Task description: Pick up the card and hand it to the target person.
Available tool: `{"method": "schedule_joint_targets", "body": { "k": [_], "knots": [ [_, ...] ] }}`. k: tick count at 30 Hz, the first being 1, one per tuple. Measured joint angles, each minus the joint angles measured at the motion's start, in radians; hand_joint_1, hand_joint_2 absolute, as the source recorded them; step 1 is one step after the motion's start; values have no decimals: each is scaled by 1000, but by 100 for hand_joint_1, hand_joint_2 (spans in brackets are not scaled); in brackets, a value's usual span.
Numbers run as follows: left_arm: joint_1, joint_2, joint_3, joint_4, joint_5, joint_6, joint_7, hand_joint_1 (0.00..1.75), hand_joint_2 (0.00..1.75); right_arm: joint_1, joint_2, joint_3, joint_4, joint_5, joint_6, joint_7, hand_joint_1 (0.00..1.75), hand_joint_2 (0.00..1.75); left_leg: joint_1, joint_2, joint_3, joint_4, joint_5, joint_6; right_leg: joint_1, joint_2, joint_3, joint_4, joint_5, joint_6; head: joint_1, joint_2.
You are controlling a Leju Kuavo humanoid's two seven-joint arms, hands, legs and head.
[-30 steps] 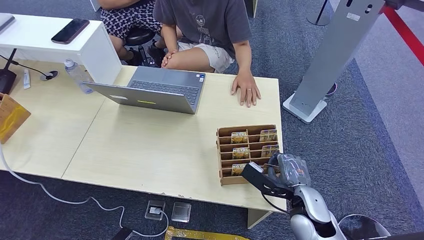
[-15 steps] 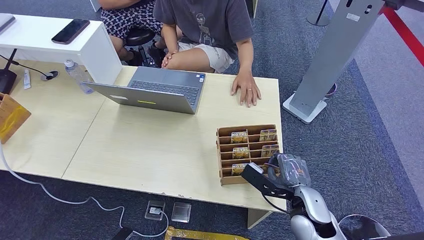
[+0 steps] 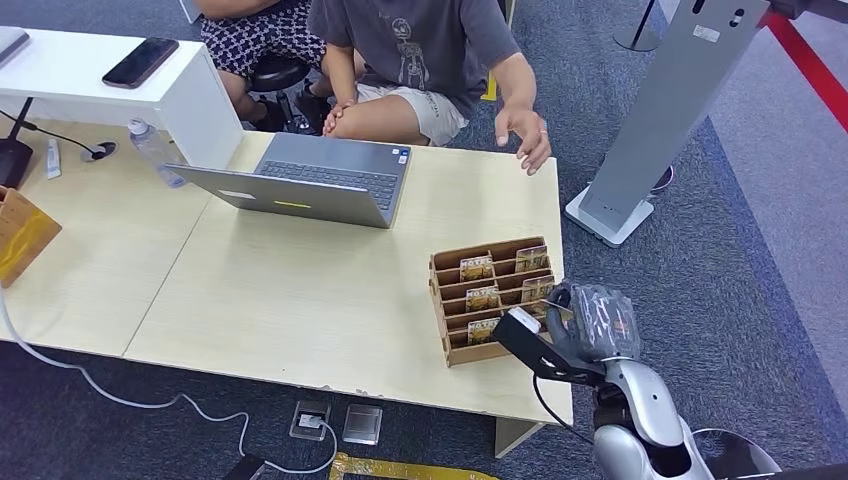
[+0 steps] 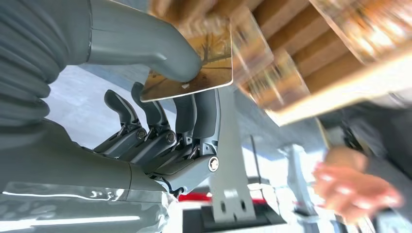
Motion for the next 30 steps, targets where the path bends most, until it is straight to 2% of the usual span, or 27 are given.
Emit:
{"method": "schedule_joint_targets", "body": {
  "k": [7, 13, 23, 30],
  "knots": [
    [0, 0, 0, 0, -2, 0, 3, 0, 0, -101, 0, -2, -74, -65, 4, -19, 154, 175, 0, 0, 0, 0, 0, 0, 0, 0, 0, 0, 0, 0, 0, 0],
    [-2, 0, -5, 0, -17, -2, 2, 0, 0, -219, 22, 4, -10, -97, -32, -87, 154, 175, 0, 0, -1, 0, 0, 0, 0, 0, 0, 1, 0, 0, 0, 0],
    [-7, 0, -17, 0, -18, -2, 8, 0, 0, -474, 149, 14, 409, -102, -158, -236, 154, 175, 0, -2, -2, 0, 1, 0, 0, -1, 0, 2, 0, 0, -2, 0],
    [-7, 0, -20, 0, -17, 1, 9, 0, 0, -569, 233, 23, 692, -92, -215, -285, 154, 175, 0, -3, -2, 0, 1, 0, 0, -1, -1, 2, 0, 0, -1, 0]
  ]
}}
